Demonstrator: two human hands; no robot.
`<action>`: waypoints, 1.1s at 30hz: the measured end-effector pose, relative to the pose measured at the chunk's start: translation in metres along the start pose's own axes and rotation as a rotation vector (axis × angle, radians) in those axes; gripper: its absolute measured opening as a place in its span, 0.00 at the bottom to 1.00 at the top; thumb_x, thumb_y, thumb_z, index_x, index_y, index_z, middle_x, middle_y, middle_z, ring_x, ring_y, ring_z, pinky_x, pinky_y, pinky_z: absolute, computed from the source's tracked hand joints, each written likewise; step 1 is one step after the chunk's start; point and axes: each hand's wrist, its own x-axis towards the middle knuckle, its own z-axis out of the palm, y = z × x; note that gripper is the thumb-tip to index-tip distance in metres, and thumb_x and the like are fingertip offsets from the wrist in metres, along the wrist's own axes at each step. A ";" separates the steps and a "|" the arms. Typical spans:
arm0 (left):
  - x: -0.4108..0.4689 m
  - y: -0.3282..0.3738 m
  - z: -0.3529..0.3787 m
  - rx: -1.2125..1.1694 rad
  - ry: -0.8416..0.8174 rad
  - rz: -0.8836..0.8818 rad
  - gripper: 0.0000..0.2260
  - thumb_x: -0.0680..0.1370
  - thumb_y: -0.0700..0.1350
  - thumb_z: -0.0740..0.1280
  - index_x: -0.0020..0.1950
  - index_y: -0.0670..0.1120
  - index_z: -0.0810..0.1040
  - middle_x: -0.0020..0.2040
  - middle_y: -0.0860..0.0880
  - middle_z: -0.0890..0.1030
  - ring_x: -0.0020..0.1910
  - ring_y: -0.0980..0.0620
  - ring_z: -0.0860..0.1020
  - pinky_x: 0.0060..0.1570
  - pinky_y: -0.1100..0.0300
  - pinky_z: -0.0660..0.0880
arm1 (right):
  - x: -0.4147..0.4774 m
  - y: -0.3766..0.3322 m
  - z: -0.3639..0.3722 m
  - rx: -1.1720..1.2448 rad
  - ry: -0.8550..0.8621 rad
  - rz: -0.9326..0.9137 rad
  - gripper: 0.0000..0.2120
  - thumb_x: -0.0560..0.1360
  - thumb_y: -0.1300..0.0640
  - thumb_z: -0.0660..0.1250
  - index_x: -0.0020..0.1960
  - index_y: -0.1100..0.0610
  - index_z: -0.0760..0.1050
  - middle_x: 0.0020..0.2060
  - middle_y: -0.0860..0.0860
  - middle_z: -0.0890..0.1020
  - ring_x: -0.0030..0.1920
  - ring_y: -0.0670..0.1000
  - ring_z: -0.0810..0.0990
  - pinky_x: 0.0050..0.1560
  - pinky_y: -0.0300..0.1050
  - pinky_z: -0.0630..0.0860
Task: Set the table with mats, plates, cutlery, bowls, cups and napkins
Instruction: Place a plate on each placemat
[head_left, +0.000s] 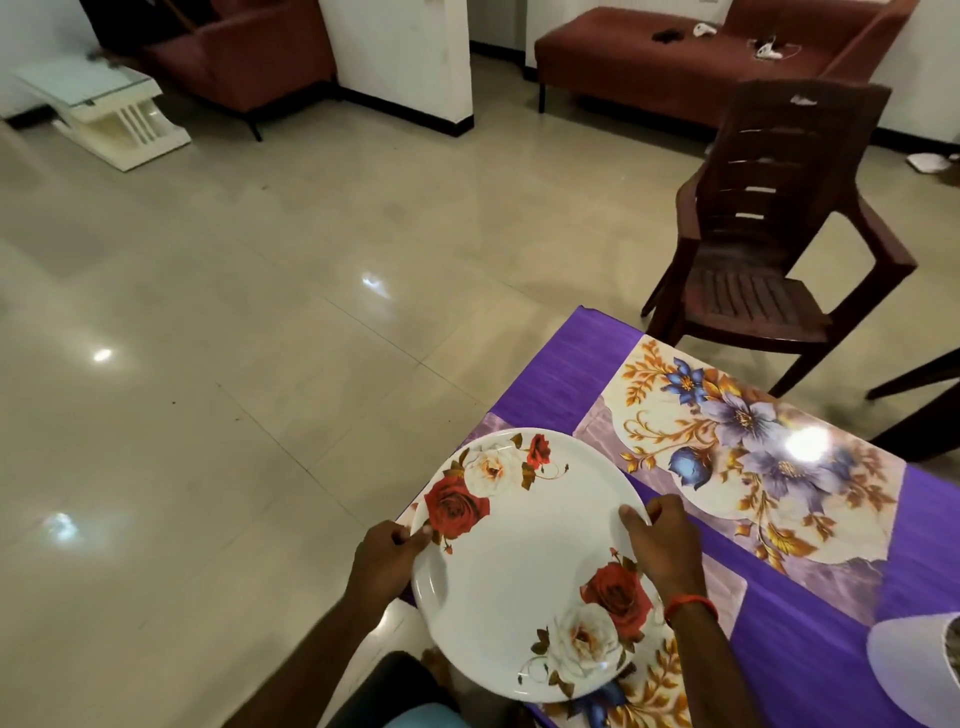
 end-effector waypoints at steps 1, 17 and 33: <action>0.002 0.001 -0.004 -0.011 0.003 -0.002 0.20 0.76 0.53 0.76 0.39 0.40 0.73 0.42 0.36 0.81 0.43 0.36 0.84 0.40 0.39 0.84 | -0.002 -0.003 0.002 0.016 0.000 -0.006 0.12 0.77 0.52 0.72 0.46 0.56 0.70 0.40 0.53 0.78 0.43 0.55 0.78 0.44 0.49 0.76; 0.098 0.010 -0.114 -0.313 -0.076 -0.051 0.16 0.76 0.49 0.76 0.43 0.38 0.76 0.40 0.39 0.77 0.39 0.43 0.77 0.37 0.56 0.75 | -0.034 -0.116 0.089 0.044 0.040 -0.062 0.12 0.77 0.51 0.72 0.50 0.55 0.71 0.39 0.47 0.77 0.40 0.48 0.77 0.43 0.42 0.73; 0.217 0.014 -0.283 -0.403 -0.074 -0.082 0.15 0.77 0.49 0.76 0.45 0.40 0.75 0.38 0.42 0.75 0.39 0.45 0.73 0.43 0.51 0.71 | -0.047 -0.252 0.246 0.038 0.133 -0.155 0.10 0.76 0.53 0.72 0.49 0.58 0.76 0.41 0.53 0.81 0.44 0.56 0.79 0.46 0.45 0.71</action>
